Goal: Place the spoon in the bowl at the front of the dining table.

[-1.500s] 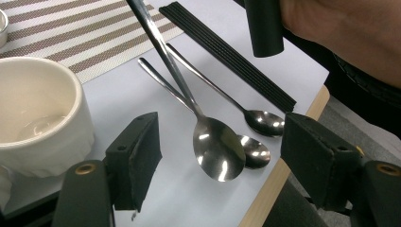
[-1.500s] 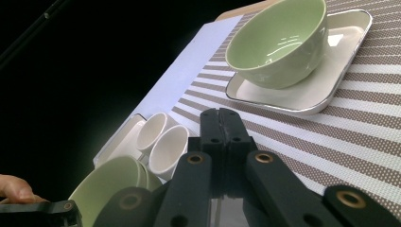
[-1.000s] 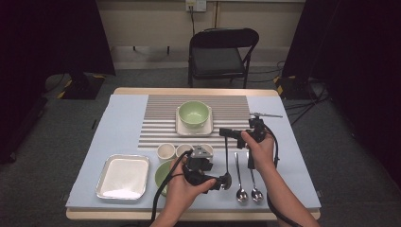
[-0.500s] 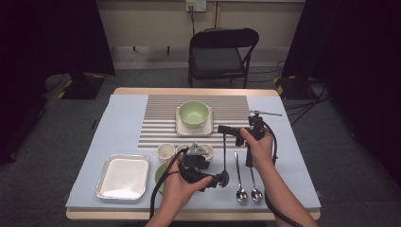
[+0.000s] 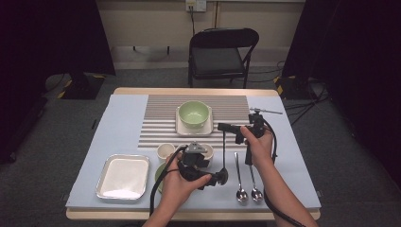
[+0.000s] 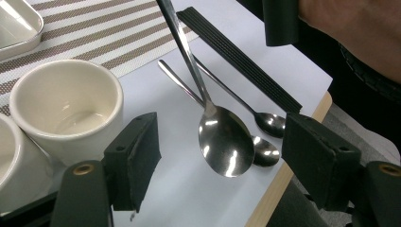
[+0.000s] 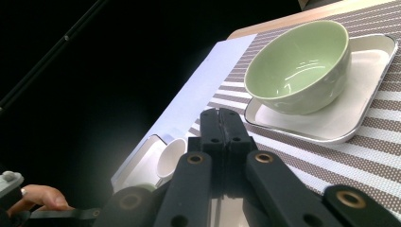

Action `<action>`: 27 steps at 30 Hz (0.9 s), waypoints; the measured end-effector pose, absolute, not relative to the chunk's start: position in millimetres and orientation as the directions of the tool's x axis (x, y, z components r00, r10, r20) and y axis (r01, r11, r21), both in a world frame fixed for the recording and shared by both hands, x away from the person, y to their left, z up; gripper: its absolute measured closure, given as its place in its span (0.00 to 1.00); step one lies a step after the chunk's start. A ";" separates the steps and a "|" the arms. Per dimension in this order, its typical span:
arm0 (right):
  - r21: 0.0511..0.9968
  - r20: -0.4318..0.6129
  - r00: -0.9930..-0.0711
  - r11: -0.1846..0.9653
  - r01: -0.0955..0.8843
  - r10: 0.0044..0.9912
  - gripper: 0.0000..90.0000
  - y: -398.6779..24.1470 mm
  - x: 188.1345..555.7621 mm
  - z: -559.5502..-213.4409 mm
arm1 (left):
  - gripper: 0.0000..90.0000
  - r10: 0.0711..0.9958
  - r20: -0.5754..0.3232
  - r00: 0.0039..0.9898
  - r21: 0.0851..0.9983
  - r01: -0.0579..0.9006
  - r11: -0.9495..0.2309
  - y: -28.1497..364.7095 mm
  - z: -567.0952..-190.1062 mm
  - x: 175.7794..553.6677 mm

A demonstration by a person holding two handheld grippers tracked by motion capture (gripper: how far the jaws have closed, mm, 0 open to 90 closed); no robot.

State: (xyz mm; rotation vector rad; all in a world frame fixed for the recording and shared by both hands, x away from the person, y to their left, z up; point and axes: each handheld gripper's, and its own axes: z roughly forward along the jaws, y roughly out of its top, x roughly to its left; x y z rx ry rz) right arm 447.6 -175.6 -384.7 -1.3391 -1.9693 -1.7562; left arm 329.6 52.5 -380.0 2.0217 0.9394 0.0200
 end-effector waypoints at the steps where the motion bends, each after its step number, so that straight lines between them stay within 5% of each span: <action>1: 0.702 0.653 -0.577 -0.107 0.704 0.490 1.00 -175.5 447.9 -384.2 | 0.32 0.622 -0.322 0.713 0.722 0.610 -0.325 52.4 -380.0 330.0; 27: 0.696 0.668 -0.572 -0.128 0.707 0.476 1.00 -159.9 453.4 -378.0 | 0.31 0.631 -0.342 0.696 0.704 0.635 -0.319 58.8 -385.0 337.9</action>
